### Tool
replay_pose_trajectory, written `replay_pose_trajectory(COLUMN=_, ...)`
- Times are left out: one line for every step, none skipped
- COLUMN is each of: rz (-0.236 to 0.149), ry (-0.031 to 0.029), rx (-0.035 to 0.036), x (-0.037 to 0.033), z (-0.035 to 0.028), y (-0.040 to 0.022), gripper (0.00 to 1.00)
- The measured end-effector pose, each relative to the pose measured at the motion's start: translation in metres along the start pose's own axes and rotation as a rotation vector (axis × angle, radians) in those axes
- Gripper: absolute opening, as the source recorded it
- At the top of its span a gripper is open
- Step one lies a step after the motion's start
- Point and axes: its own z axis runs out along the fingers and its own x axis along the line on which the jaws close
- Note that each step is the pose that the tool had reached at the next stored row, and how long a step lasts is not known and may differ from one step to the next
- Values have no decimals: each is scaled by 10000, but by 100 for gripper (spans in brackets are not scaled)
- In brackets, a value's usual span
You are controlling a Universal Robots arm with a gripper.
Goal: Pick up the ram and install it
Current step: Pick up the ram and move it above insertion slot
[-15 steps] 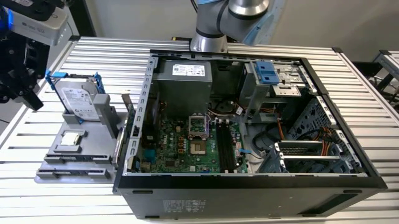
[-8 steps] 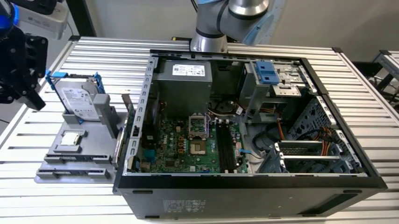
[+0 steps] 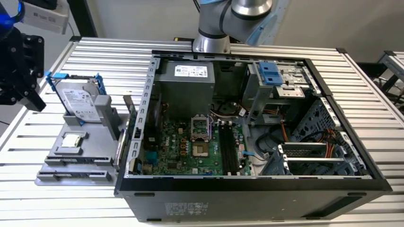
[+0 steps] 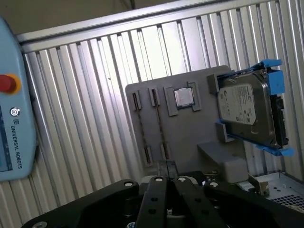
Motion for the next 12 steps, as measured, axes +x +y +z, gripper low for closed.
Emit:
replay_pose_trajectory(rz=-163, ry=3, rx=-7, x=0, z=0, y=0, gripper=0)
replay_pose_trajectory(rz=-359, ry=5, rx=-14, x=0, z=0, y=0, gripper=0)
replay_pose_trajectory(rz=-527, ry=6, rx=-20, x=0, z=0, y=0, gripper=0)
replay_pose_trajectory(rz=-713, ry=9, rx=-28, x=0, z=0, y=0, gripper=0)
replay_pose_trajectory(rz=-892, ry=11, rx=-35, x=0, z=0, y=0, gripper=0)
replay_pose_trajectory(rz=-1077, ry=14, rx=-43, x=0, z=0, y=1, gripper=0)
replay_pose_trajectory(rz=-1263, ry=17, rx=-50, x=0, z=0, y=1, gripper=0)
replay_pose_trajectory(rz=-1442, ry=19, rx=-57, x=0, z=0, y=0, gripper=0)
replay_pose_trajectory(rz=-1628, ry=21, rx=-65, x=0, z=0, y=0, gripper=0)
replay_pose_trajectory(rz=-1799, ry=24, rx=-71, x=0, z=0, y=0, gripper=0)
replay_pose_trajectory(rz=-1974, ry=27, rx=-79, x=0, z=0, y=0, gripper=0)
replay_pose_trajectory(rz=-2139, ry=29, rx=-85, x=0, z=0, y=0, gripper=0)
